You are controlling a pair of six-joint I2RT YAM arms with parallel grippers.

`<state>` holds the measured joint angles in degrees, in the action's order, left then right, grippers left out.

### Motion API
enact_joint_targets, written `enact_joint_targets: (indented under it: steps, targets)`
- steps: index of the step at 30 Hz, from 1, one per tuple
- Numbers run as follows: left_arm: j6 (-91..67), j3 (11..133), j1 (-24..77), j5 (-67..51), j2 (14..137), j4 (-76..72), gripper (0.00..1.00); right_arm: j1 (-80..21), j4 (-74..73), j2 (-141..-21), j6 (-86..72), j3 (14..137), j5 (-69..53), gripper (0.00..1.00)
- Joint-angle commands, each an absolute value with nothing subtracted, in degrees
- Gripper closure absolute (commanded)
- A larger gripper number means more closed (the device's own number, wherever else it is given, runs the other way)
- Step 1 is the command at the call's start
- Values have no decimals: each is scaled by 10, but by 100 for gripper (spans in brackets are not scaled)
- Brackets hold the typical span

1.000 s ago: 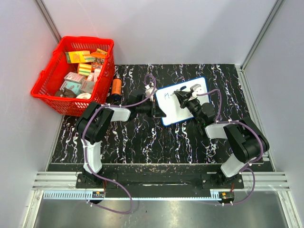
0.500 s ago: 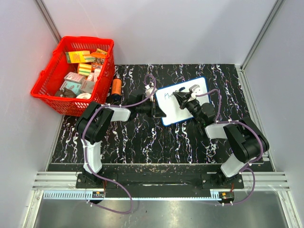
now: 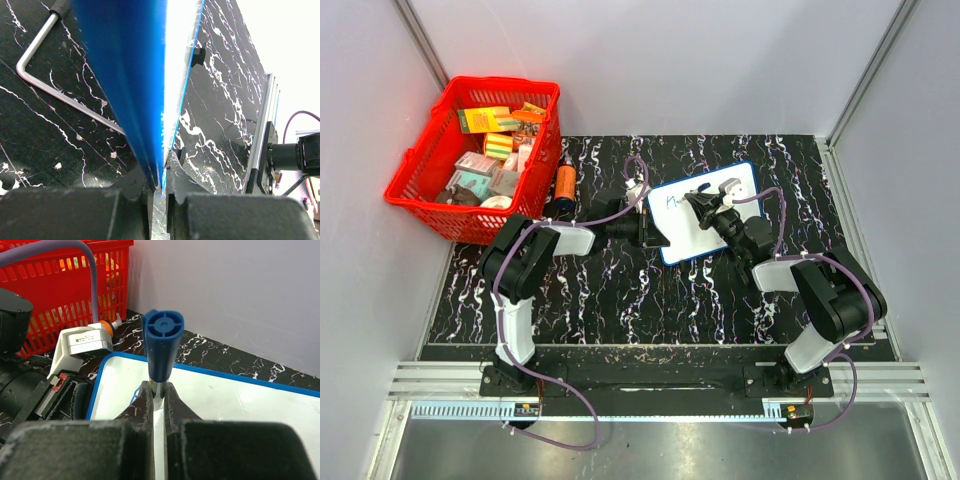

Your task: Write a sentence on the whiteboard

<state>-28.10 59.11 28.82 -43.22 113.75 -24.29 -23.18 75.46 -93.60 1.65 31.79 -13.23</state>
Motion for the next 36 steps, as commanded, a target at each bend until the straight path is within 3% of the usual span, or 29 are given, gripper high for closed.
enact_joint_targets:
  steps: [1, 12, 36]
  targets:
    - [-213, 560, 297, -347, 1177, -124, 100, -224, 780, -930, 32, 316, -148, 100]
    - [-215, 559, 297, -347, 1183, -129, 100, -223, 774, -933, 44, 308, -195, 100]
    - [-214, 560, 297, -346, 1182, -129, 100, -208, 737, -940, 18, 346, -134, 100]
